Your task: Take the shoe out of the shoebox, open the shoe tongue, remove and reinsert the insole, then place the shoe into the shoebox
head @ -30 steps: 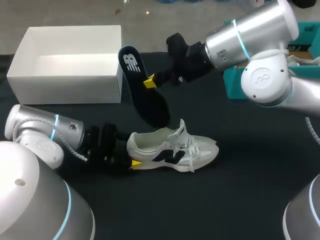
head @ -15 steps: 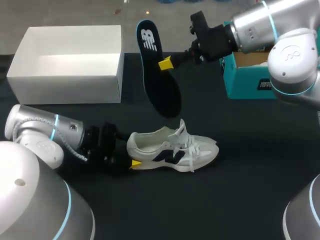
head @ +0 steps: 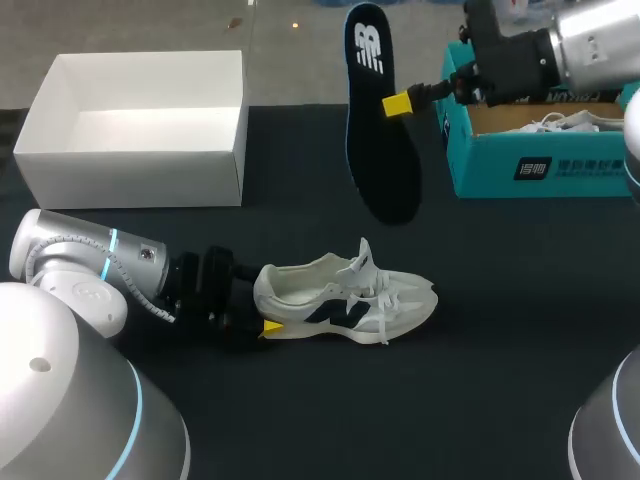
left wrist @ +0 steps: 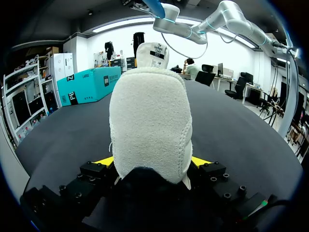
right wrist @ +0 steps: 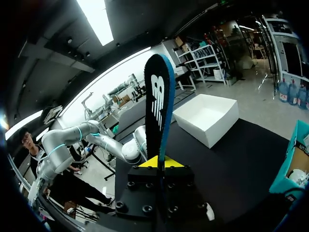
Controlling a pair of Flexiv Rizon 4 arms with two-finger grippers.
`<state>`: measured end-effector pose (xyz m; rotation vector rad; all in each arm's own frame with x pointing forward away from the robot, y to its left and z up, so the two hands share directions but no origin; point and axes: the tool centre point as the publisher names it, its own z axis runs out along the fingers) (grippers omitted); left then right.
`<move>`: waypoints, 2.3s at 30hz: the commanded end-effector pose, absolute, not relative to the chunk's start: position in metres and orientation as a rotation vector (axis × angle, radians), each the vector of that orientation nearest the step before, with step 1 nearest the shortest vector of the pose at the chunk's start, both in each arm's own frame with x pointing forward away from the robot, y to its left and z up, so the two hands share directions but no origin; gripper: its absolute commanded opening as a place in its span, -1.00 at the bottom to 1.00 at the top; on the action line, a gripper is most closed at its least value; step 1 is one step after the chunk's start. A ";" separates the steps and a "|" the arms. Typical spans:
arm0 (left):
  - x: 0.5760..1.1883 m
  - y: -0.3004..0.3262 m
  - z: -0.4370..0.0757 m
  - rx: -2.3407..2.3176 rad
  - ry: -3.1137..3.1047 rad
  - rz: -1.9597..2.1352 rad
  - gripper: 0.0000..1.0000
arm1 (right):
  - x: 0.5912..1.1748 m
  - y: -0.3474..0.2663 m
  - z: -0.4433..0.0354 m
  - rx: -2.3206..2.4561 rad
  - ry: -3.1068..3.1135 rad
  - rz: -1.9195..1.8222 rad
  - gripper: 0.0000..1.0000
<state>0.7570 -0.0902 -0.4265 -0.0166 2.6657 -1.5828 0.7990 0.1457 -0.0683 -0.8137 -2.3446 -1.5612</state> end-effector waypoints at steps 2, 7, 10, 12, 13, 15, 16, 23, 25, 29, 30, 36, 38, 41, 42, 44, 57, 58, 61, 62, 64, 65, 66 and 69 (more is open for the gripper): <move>0.756 -0.090 -0.430 -0.017 2.665 -1.581 -1.00 | 0.768 0.107 -0.054 -0.877 -2.365 -1.546 -1.00; 0.756 -0.090 -0.430 -0.017 2.665 -1.581 -1.00 | 0.754 0.098 -0.045 -0.873 -2.387 -1.499 -1.00; 0.756 -0.090 -0.430 -0.017 2.665 -1.581 -1.00 | 0.752 0.095 -0.043 -0.868 -2.382 -1.484 -1.00; 0.756 -0.090 -0.430 -0.017 2.665 -1.581 -1.00 | 0.752 0.095 -0.043 -0.868 -2.382 -1.484 -1.00; 0.756 -0.090 -0.430 -0.017 2.665 -1.581 -1.00 | 0.752 0.095 -0.043 -0.868 -2.382 -1.484 -1.00; 0.756 -0.090 -0.430 -0.017 2.665 -1.581 -1.00 | 0.752 0.095 -0.043 -0.868 -2.382 -1.484 -1.00; 0.756 -0.090 -0.430 -0.017 2.665 -1.581 -1.00 | 0.752 0.095 -0.043 -0.868 -2.382 -1.484 -1.00; 0.756 -0.090 -0.430 -0.017 2.665 -1.581 -1.00 | 0.752 0.095 -0.043 -0.868 -2.382 -1.484 -1.00; 0.756 -0.090 -0.430 -0.017 2.665 -1.581 -1.00 | 0.752 0.095 -0.043 -0.868 -2.382 -1.484 -1.00; 0.756 -0.090 -0.430 -0.017 2.665 -1.581 -1.00 | 0.752 0.095 -0.043 -0.868 -2.382 -1.484 -1.00; 0.756 -0.090 -0.430 -0.017 2.665 -1.581 -1.00 | 0.750 0.094 -0.045 -0.865 -2.346 -1.492 -1.00; 0.756 -0.090 -0.430 -0.017 2.665 -1.581 -1.00 | 0.726 0.083 -0.049 -0.886 -2.357 -1.437 -1.00; 0.756 -0.090 -0.430 -0.017 2.665 -1.581 -1.00 | 0.717 0.082 -0.046 -0.887 -2.370 -1.434 -1.00; 0.756 -0.090 -0.430 -0.017 2.665 -1.581 -1.00 | 0.701 0.081 -0.035 -0.890 -2.349 -1.477 -1.00; 0.756 -0.090 -0.430 -0.017 2.665 -1.581 -1.00 | 0.696 0.081 -0.033 -0.895 -2.334 -1.485 -1.00; 0.756 -0.090 -0.430 -0.017 2.665 -1.581 -1.00 | 0.689 0.082 -0.030 -0.893 -2.324 -1.494 -1.00; 0.756 -0.090 -0.430 -0.017 2.665 -1.581 -1.00 | 0.673 0.104 -0.029 -1.015 -2.348 -1.499 -1.00; 0.756 -0.090 -0.430 -0.017 2.665 -1.581 -1.00 | 0.671 0.108 -0.028 -1.014 -2.356 -1.498 -1.00; 0.756 -0.090 -0.430 -0.017 2.665 -1.581 -1.00 | 0.665 0.114 -0.024 -1.013 -2.358 -1.511 -1.00; 0.756 -0.090 -0.430 -0.017 2.665 -1.581 -1.00 | 0.664 0.115 -0.023 -1.016 -2.343 -1.514 -1.00; 0.756 -0.090 -0.430 -0.017 2.665 -1.581 -1.00 | 0.662 0.117 -0.023 -1.018 -2.312 -1.512 -1.00; 0.756 -0.090 -0.430 -0.017 2.665 -1.581 -1.00 | 0.661 0.117 -0.022 -1.030 -2.318 -1.492 -1.00; 0.756 -0.090 -0.430 -0.017 2.665 -1.581 -1.00 | 0.660 0.118 -0.021 -1.029 -2.322 -1.475 -1.00; 0.756 -0.090 -0.430 -0.017 2.665 -1.581 -1.00 | 0.655 0.119 -0.018 -1.021 -2.246 -1.484 -1.00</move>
